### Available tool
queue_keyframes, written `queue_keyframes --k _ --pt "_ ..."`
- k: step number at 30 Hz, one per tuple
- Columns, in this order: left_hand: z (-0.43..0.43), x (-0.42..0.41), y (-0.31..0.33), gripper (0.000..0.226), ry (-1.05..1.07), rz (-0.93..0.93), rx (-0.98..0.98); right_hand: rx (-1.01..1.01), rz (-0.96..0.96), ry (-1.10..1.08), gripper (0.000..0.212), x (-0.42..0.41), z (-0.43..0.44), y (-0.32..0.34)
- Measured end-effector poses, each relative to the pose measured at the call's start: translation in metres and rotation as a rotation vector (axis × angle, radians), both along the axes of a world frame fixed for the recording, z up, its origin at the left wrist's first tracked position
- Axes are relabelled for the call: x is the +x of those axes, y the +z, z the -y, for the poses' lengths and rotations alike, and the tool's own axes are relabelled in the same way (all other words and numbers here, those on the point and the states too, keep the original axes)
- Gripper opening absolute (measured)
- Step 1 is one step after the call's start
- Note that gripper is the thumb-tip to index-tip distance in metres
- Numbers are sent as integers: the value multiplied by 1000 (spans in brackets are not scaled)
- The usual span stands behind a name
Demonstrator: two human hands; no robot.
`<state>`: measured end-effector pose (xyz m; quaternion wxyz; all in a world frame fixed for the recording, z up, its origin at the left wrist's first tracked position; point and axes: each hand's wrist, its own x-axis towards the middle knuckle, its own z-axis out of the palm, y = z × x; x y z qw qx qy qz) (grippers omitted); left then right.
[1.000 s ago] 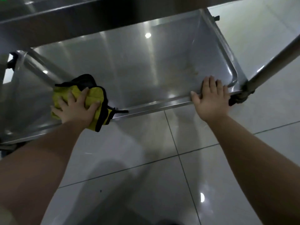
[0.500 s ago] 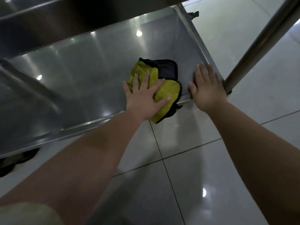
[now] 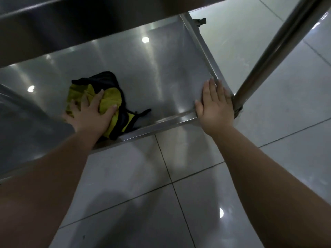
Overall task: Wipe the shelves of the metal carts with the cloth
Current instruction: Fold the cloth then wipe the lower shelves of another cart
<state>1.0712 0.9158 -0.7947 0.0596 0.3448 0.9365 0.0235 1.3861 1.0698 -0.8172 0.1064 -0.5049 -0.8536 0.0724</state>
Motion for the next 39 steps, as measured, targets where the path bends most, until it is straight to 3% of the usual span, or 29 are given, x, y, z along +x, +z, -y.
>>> queue_keyframes --k 5,8,11,16,22,27,30,33,36,39 --pt "-92 97 -5 82 -410 -26 -12 -114 -150 -12 89 3 2 10" --pt "-144 159 -5 77 -624 -47 -61 -208 -271 -22 90 4 0 17" --pt "-168 180 -3 72 -774 -74 -84 -201 -269 -7 89 5 1 18" --pt "-149 138 -4 75 -737 -28 -26 -169 -173 1 88 4 5 15" --pt "-83 14 5 74 -249 1 -27 -150 -110 -21 86 -2 6 12" --pt "-70 18 1 77 -130 0 -72 -181 -174 -46 94 -2 6 13" --pt "-79 64 -3 79 -191 -9 -4 -243 -239 -11 92 0 4 16" --pt "-96 133 -7 80 -401 2 38 -293 -311 5 88 3 1 20" --pt "-115 191 -10 80 -641 -70 -82 -311 -335 18 81 3 0 23" --pt "-119 198 -11 86 -727 -95 -126 -335 -326 17 67 3 -2 21"
